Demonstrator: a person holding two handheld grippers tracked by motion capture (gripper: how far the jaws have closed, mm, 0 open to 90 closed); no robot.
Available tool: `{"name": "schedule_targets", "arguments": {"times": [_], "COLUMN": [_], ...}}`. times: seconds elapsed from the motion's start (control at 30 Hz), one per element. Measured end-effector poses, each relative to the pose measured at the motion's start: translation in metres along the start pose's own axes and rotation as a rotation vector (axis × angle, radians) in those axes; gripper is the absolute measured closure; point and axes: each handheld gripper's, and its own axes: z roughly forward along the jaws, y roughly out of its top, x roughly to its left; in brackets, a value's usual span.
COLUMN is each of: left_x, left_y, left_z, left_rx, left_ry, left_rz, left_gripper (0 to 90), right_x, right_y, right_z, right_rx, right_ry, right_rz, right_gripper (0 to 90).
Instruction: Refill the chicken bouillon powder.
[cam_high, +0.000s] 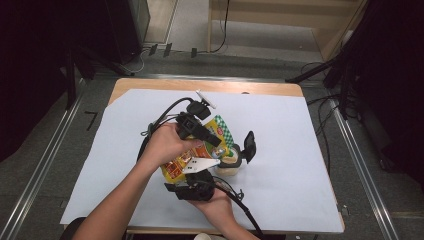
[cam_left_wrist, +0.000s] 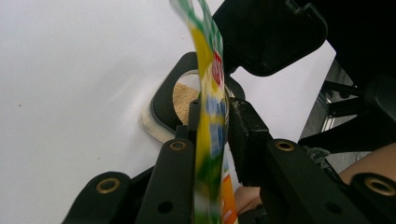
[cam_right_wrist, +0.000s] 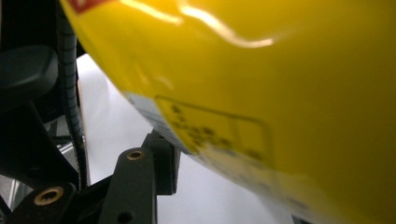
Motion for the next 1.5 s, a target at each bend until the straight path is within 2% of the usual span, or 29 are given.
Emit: {"name": "schedule_targets", "arguments": {"times": [0.13,0.33,0.73,1.07,1.3,1.5], "left_x": [0.002,0.005,0.004,0.007,0.015,0.022], "left_y": [0.0,-0.001,-0.001,-0.001,-0.004,-0.009], "left_z": [0.003,0.007,0.007,0.006,-0.005,-0.019], "left_rx": [0.013,0.018,0.016,0.024,0.006,-0.02], "left_ry": [-0.015,-0.04,-0.029,-0.06,-0.083,-0.133], "left_rz": [0.003,-0.017,0.009,0.019,0.03,0.035], "left_gripper": [82.3,83.8,83.5,83.8,87.2,89.0], "right_x": [-0.002,-0.005,-0.009,-0.011,-0.011,-0.009], "right_y": [-0.003,-0.005,-0.008,-0.01,-0.011,-0.011], "right_z": [0.002,0.004,0.006,0.008,0.009,0.009], "right_rx": [0.01,0.018,0.028,0.051,0.057,0.06], "right_ry": [-0.009,-0.026,-0.053,-0.07,-0.078,-0.084], "right_rz": [-0.005,0.001,-0.008,-0.008,-0.017,-0.035], "right_gripper": [58.7,57.0,53.7,51.9,50.1,49.5]}}
